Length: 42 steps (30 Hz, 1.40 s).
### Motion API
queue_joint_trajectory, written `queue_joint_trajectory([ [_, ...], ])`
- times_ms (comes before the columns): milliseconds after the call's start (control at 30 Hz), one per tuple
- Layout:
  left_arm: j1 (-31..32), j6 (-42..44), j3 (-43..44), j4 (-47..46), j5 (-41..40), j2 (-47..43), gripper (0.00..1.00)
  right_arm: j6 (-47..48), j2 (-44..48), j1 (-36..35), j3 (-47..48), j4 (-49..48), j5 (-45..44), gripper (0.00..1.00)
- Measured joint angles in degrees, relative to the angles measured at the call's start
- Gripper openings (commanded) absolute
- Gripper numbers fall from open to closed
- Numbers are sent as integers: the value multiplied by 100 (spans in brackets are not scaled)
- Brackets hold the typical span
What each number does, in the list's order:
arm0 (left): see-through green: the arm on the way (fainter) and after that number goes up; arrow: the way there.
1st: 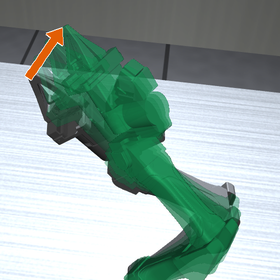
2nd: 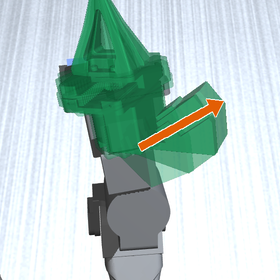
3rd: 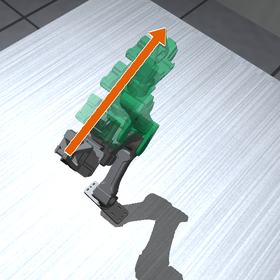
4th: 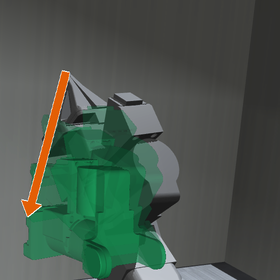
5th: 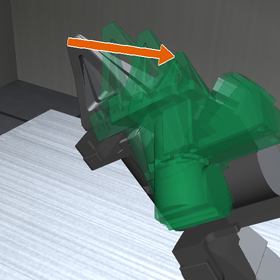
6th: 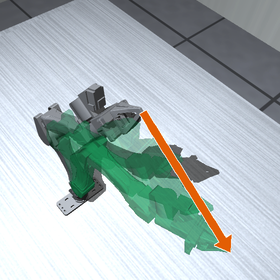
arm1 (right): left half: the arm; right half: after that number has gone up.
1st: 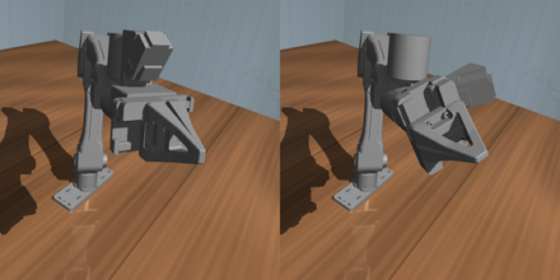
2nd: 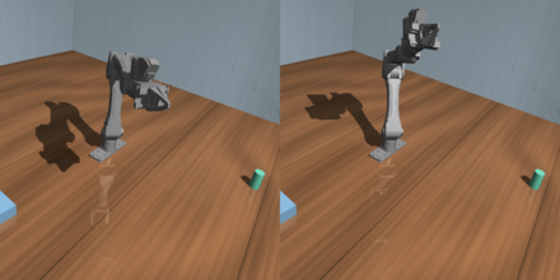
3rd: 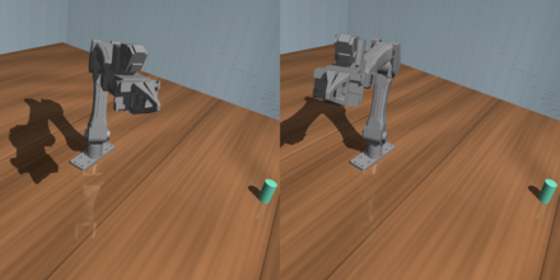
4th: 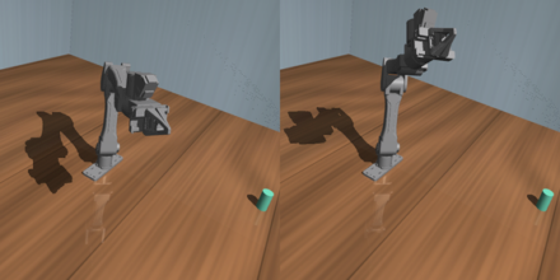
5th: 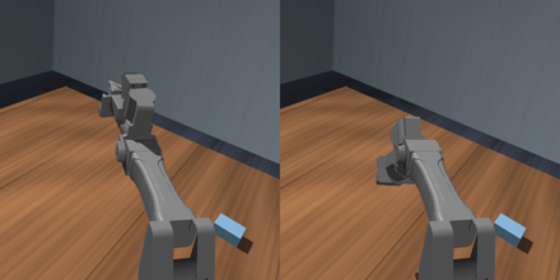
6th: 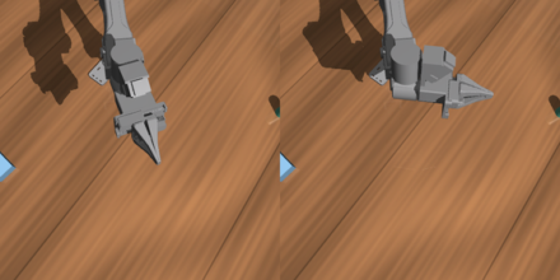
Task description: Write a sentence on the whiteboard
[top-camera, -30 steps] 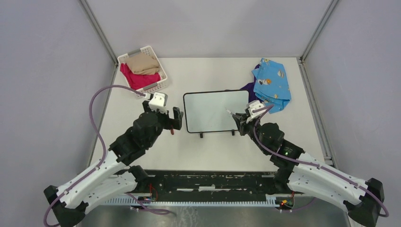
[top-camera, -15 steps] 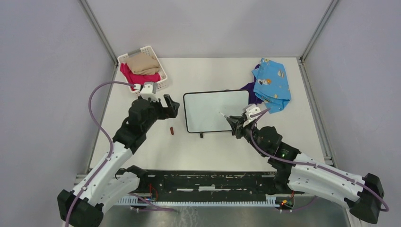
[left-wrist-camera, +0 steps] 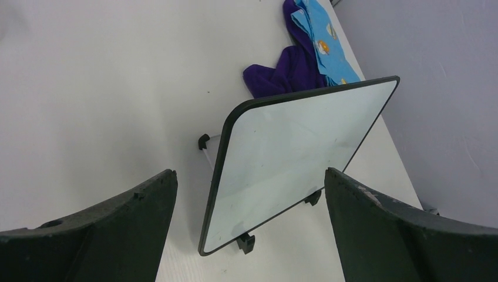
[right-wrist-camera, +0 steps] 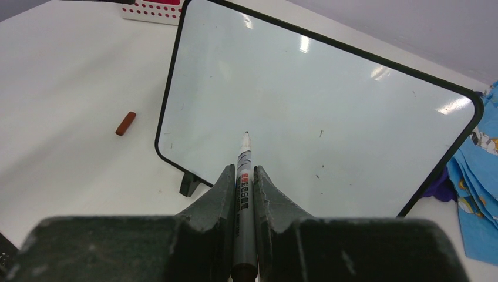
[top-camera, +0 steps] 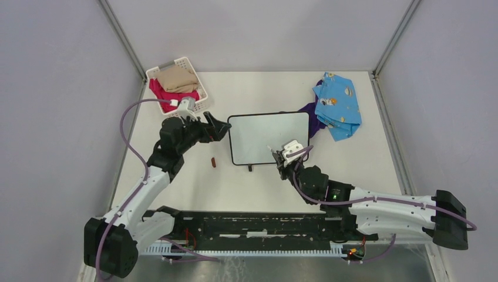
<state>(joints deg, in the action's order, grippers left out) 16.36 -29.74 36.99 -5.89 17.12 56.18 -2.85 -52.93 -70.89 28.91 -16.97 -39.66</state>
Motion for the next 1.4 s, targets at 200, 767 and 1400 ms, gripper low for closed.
queue_joint_trajectory([
  [200,-96,0,0,-223,111,275,96,-175,-144,2,31,-31,-271,0],
  [767,-155,-345,2076,2096,-2111,-133,100,146,511,2,17,-188,372,0],
  [1400,70,1368,649,595,-3296,-643,100,175,1362,2,-240,-181,389,0],
])
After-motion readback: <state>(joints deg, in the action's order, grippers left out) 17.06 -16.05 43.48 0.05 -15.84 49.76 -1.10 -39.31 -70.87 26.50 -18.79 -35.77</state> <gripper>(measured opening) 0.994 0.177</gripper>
